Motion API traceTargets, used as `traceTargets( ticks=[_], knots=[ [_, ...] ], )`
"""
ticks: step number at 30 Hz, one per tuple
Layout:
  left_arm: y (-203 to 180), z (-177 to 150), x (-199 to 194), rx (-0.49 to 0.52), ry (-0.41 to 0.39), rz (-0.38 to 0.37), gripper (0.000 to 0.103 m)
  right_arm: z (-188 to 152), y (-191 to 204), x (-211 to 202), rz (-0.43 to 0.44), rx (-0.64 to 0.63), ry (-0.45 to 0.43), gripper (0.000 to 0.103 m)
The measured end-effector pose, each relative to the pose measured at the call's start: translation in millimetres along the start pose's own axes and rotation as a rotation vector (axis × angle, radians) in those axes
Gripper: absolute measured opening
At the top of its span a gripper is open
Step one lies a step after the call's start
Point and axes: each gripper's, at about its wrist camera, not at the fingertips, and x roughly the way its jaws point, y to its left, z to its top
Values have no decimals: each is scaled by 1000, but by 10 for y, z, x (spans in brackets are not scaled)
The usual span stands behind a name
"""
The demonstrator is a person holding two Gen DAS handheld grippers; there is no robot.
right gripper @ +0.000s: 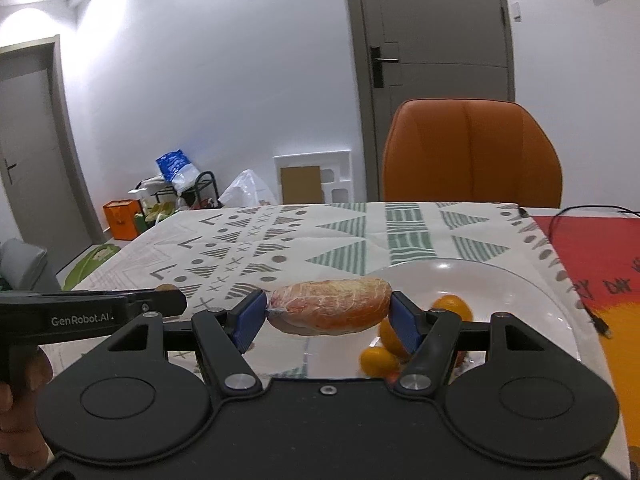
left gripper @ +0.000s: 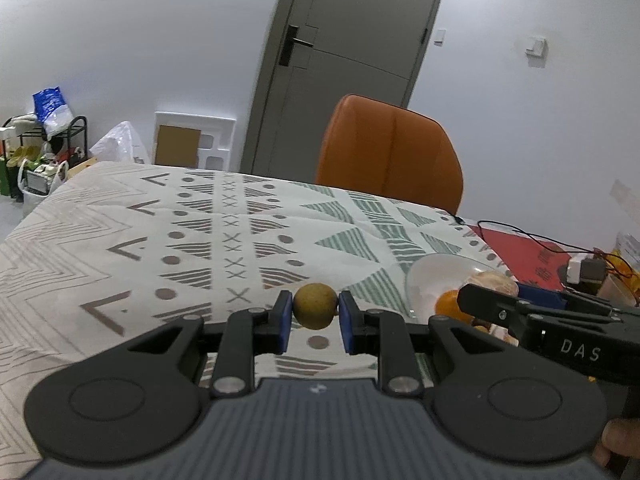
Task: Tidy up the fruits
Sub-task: 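Carry the citrus into the bowl with the left tool while the right tool carries the pomelo segment there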
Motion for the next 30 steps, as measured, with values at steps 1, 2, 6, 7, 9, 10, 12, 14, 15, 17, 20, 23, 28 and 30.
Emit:
traceTargets(
  ticks=[1, 2, 6, 7, 9, 10, 12, 14, 15, 17, 20, 23, 28, 30],
  knots=[
    [-32, 2, 13, 5, 1, -4, 23, -4, -32, -12, -5, 5, -2, 64],
    [-69, 7, 27, 10, 2, -9, 23, -10, -67, -26, -10, 10, -4, 64],
    [-186, 17, 69, 27, 3, -27, 23, -28, -182, -65, -31, 28, -9, 64],
    [-216, 18, 83, 32, 4, -32, 23, -33, -218, -77, -37, 34, -12, 64],
    [-277, 21, 113, 42, 8, -41, 23, -41, -277, -99, -45, 45, -14, 64],
    [-304, 20, 127, 45, 9, -46, 23, -47, -313, -111, -49, 52, -16, 64],
    [-358, 21, 158, 52, 11, -54, 23, -51, -370, -127, -59, 60, -17, 64],
    [-414, 21, 189, 57, 13, -61, 23, -63, -435, -145, -68, 68, -18, 64],
    [-442, 21, 203, 61, 14, -64, 23, -72, -457, -154, -71, 71, -19, 64],
    [-500, 20, 230, 69, 17, -69, 23, -86, -520, -167, -79, 78, -20, 64],
    [-578, 12, 270, 81, 21, -75, 23, -112, -615, -174, -87, 93, -22, 64],
    [-651, 11, 322, 94, 28, -78, 23, -136, -704, -163, -93, 111, -22, 64],
    [-777, 8, 396, 111, 34, -88, 23, -175, -835, -154, -103, 131, -22, 64],
    [-826, -2, 435, 120, 38, -91, 23, -191, -896, -154, -111, 141, -23, 64]
  ],
)
